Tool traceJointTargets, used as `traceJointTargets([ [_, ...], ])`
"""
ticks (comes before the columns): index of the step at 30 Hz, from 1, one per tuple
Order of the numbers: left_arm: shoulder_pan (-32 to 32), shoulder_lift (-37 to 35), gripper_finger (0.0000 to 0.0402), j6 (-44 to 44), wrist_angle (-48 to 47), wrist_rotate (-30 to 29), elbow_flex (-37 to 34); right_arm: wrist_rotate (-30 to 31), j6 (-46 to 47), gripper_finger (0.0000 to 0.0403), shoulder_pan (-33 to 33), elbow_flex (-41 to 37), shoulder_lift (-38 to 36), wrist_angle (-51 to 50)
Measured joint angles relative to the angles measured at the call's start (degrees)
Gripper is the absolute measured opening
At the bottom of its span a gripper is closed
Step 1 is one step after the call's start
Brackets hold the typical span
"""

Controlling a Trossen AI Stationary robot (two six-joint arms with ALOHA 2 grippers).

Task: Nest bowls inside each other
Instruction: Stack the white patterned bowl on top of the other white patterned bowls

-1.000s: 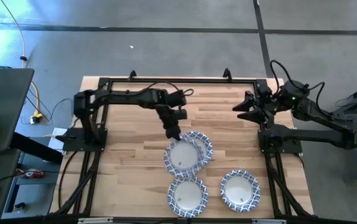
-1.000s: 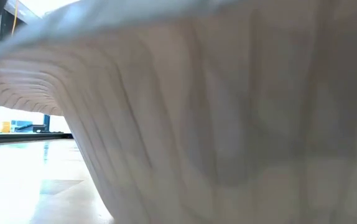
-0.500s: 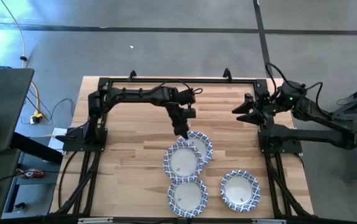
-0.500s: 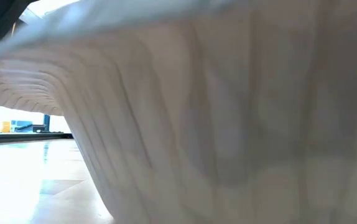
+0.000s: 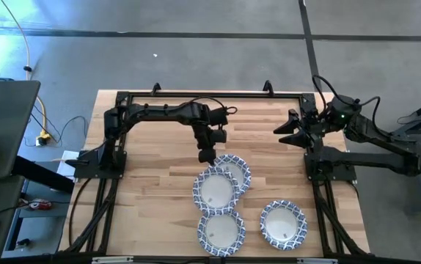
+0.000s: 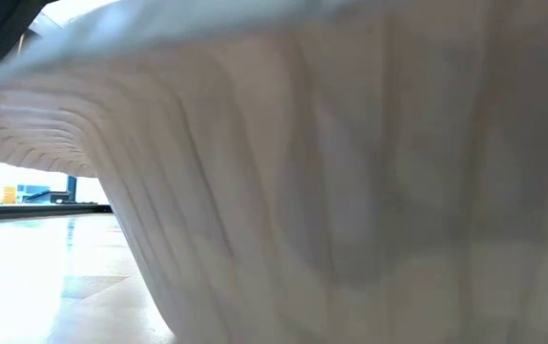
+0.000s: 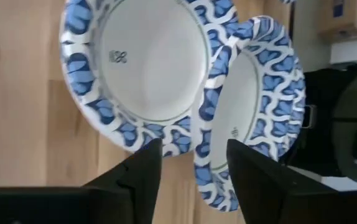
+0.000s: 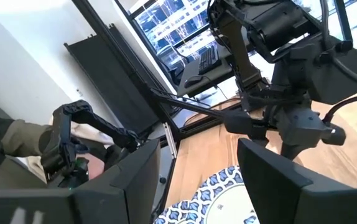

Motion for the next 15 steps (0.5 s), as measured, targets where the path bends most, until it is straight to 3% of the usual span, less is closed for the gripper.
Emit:
traceJointTargets([
  [4,-0.42,0.00,0.0183,1.67,-0.76,-2.56,-0.36,0.00,0.91,0.0206,0.00,0.01,0.00,0.02],
  [15,-1.96,0.00,0.0182,1.87,-0.02,-2.50,-4.96,0.02,0.87,0.0206,0.01,0.01,0.04,0.07],
])
